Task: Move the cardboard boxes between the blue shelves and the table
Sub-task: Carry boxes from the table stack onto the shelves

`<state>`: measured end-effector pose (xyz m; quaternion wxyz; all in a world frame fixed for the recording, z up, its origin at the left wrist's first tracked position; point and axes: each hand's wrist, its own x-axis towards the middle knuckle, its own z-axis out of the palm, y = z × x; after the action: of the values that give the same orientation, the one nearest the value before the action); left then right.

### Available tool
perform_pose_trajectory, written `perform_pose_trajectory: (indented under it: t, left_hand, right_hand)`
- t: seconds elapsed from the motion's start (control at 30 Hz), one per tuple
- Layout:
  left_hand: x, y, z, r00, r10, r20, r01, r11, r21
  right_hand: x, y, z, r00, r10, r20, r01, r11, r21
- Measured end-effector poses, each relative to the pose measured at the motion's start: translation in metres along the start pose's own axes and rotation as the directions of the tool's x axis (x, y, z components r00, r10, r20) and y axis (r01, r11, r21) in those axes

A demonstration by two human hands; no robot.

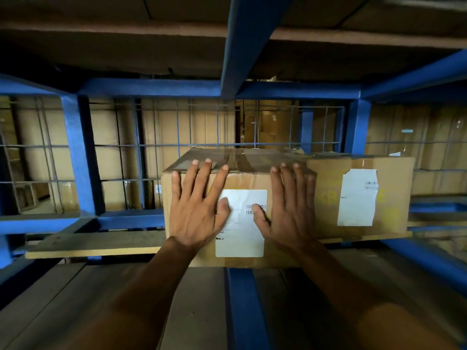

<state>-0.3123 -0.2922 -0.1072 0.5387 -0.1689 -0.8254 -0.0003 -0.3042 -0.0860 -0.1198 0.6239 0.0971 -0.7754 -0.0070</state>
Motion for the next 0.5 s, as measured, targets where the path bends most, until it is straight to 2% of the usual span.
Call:
perform_pose_trajectory:
  t: [0.2,0.5]
  left_hand:
    - [0.011,-0.004,0.025,0.998,-0.005,-0.064,0.007,0.999,0.043]
    - [0.030,-0.008,0.063,0.999,-0.036,-0.035,0.038,0.998,0.046]
  right_hand:
    - [0.007,0.005,0.024,1.000,0.016,-0.008,-0.017,0.999,-0.037]
    - [0.020,0.015,0.064,1.000,0.018,-0.007,-0.018,0.997,-0.073]
